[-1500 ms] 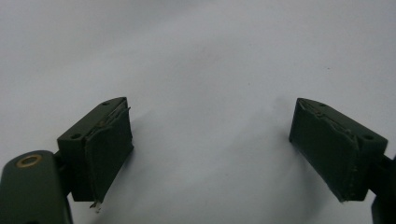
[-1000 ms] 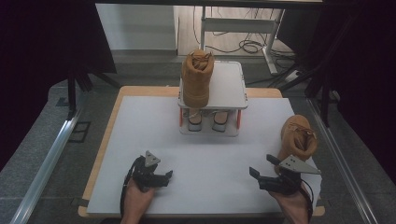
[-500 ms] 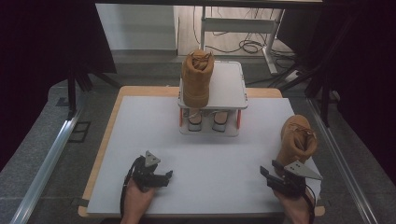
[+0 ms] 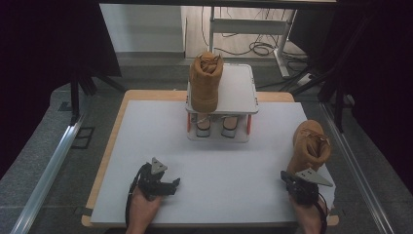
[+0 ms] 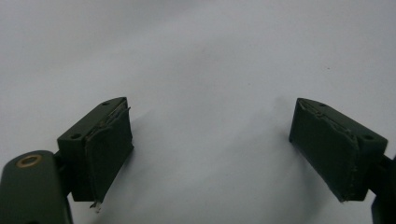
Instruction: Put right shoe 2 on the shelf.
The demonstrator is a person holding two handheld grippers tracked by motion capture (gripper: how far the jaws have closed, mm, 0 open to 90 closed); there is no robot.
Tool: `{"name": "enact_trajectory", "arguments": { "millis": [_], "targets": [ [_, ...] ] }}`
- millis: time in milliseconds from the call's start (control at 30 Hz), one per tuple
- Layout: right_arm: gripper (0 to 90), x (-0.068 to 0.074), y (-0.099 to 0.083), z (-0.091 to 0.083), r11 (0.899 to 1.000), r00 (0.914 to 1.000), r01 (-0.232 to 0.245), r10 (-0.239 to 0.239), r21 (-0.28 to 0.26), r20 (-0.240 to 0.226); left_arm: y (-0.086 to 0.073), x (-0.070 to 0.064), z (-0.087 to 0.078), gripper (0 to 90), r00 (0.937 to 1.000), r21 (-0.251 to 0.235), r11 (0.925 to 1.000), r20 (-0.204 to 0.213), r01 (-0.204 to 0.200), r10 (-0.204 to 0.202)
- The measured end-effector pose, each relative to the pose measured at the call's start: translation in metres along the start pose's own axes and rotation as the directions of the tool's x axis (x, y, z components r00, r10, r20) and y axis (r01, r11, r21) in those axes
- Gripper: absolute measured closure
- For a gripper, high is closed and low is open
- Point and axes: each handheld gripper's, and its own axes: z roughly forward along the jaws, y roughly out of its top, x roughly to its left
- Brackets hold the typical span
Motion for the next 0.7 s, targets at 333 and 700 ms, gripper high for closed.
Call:
{"name": "enact_trajectory", "arguments": {
  "millis": [333,700],
  "targets": [
    [90.0,-0.0042,0.0000,0.0025,0.999,0.9992,-0.022,0.021,0.024,0.034,0.0000,0.0000,0.0000,13.2,1.0000,0.000,1.0000,0.000,0.000,0.000],
    [90.0,-0.0060,-0.0007,0.0002,0.999,0.9994,-0.012,0.011,0.030,0.032,0.0000,-0.0001,0.0000,13.2,1.0000,0.000,1.0000,0.000,0.000,0.000]
  ]
}}
